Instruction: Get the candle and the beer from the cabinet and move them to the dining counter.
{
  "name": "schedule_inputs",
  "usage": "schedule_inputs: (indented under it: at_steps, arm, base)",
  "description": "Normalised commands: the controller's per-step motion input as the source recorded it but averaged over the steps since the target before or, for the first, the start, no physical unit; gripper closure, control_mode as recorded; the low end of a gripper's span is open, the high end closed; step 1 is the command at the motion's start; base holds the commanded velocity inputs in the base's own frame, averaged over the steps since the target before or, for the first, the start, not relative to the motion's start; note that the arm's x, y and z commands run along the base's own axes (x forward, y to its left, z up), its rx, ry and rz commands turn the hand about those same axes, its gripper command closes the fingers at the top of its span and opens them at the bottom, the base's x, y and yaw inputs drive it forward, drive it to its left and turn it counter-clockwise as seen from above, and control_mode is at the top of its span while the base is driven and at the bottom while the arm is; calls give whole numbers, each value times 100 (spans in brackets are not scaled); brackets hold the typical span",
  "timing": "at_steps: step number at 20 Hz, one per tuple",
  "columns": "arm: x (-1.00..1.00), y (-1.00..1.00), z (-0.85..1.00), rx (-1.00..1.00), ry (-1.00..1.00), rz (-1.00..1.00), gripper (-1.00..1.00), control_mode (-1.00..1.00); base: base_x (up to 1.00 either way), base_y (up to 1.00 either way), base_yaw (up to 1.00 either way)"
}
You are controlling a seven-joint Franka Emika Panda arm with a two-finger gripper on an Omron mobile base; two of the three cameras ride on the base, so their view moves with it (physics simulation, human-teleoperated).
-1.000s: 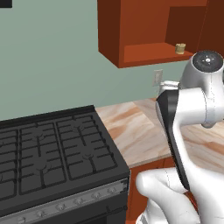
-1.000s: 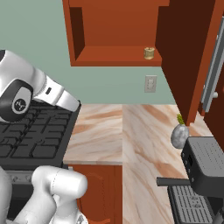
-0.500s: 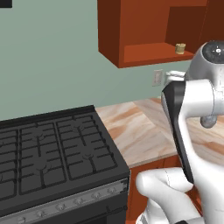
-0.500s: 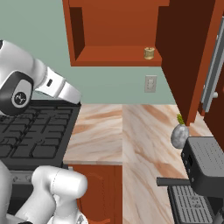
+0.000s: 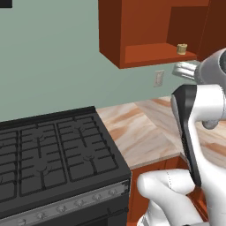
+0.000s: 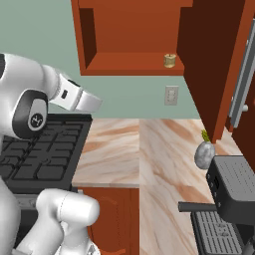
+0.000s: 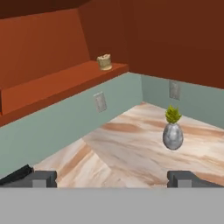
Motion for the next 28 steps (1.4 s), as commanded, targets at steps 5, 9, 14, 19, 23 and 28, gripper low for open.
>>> schedule_inputs:
  at_steps: [5, 9, 14, 19, 23, 28]
  arm:
    - [45, -9, 28, 0, -5, -4, -100, -100]
    - [49, -10, 30, 0, 0, -2, -100, -100]
    - [55, -19, 20, 0, 0, 0, -100, -100]
    - [53, -26, 12, 0, 1, 0, -100, -100]
    - [48, -32, 12, -1, 4, 0, -100, -100]
    - [44, -33, 8, -4, 6, 0, -100, -100]
  base:
    - [0, 0, 0]
    - [0, 0, 0]
    - [0, 0, 0]
    - [0, 0, 0]
    - [0, 0, 0]
    - [0, 0, 0]
